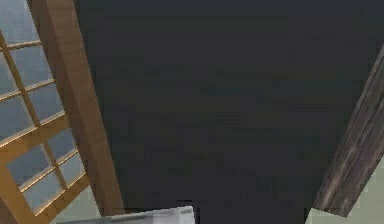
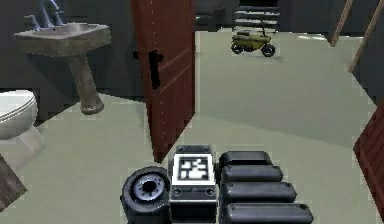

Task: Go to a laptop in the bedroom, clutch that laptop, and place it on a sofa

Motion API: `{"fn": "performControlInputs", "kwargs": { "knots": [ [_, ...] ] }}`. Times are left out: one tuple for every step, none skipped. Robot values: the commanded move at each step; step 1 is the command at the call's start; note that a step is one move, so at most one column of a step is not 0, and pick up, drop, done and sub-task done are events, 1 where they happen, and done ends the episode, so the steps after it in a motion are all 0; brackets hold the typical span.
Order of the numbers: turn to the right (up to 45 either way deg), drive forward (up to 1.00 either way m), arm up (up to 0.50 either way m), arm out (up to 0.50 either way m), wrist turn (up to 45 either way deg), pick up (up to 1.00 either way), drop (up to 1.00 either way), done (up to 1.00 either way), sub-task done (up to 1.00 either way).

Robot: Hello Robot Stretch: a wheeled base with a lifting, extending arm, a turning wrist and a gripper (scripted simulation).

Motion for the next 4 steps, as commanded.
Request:
{"fn": "performControlInputs", "kwargs": {
  "knots": [
    [-45.0,0.00,0.00,0.00,0.0,0.00,0.00,0.00,0.00],
    [-45.0,0.00,0.00,0.00,0.0,0.00,0.00,0.00,0.00],
    [-45.0,0.00,0.00,0.00,0.0,0.00,0.00,0.00,0.00],
    [-42.0,0.00,0.00,0.00,0.0,0.00,0.00,0.00,0.00]
  ]
}}
